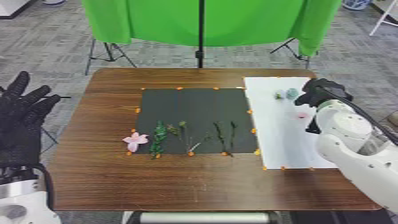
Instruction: Arrange flowers
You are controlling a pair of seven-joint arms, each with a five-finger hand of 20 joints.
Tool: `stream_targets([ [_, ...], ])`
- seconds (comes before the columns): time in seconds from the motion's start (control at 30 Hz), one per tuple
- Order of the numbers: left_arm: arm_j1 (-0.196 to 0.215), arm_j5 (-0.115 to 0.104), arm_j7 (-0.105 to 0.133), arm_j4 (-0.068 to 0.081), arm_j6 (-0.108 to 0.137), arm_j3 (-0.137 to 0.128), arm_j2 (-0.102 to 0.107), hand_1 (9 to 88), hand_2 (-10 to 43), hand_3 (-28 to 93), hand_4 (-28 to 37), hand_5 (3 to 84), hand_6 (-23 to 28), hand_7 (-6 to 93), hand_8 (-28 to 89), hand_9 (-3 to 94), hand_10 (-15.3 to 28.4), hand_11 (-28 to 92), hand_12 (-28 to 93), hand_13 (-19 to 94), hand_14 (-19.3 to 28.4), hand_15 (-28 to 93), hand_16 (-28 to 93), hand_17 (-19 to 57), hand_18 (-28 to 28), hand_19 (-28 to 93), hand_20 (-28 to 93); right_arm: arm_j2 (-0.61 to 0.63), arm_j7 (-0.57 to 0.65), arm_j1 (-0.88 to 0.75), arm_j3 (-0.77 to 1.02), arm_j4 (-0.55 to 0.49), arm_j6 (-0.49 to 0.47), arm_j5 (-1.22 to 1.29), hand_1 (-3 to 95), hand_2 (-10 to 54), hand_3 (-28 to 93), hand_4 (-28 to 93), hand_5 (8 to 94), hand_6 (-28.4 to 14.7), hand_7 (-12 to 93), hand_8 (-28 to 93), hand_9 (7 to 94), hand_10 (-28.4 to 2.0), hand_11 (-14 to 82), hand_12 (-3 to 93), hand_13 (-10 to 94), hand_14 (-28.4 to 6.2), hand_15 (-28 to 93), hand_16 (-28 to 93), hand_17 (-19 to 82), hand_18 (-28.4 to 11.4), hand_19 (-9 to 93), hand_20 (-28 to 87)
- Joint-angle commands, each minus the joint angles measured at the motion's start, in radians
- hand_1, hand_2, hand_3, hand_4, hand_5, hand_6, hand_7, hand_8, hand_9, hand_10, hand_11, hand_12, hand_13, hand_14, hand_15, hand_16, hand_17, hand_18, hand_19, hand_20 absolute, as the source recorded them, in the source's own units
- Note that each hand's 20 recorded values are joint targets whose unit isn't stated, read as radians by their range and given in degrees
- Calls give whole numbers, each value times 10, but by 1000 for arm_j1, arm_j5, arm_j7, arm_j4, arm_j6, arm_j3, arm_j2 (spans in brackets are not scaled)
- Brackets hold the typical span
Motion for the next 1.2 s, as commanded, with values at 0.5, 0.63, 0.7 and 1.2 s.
stream_targets([
  [0.5,7,-19,24,10,-10,16,-2,224,80,736,-268,326,62,95,-72,315,177,257,150,217,232,522,-44,-98,207,431,283,5,-9,30,-186,115,134,-135,485,-95,703,-282,732,50,187,-48,779,-90,238,264,676,-62,678,169,269,-230,840,436],
  [0.63,6,-22,29,8,-6,16,2,224,80,736,-268,326,62,96,-72,315,177,257,149,217,232,523,-45,-98,208,432,284,15,-17,27,-192,96,195,-172,579,-95,628,-283,873,45,162,10,924,-49,168,341,789,-30,638,201,328,-211,876,420],
  [0.7,10,-25,36,6,-3,13,7,224,80,736,-267,325,62,96,-72,315,177,257,149,217,232,523,-45,-98,208,432,283,18,-22,26,-183,64,212,-176,590,-95,622,-283,883,42,157,14,933,-45,183,331,804,-24,634,199,339,-206,881,416],
  [1.2,28,-29,45,-12,10,-10,31,223,79,738,-268,326,62,95,-72,316,178,258,149,218,231,522,-46,-98,207,432,283,-301,-255,338,-465,-38,217,-159,586,-95,652,-283,898,25,147,32,937,-51,179,329,818,-25,617,214,344,-199,887,405],
])
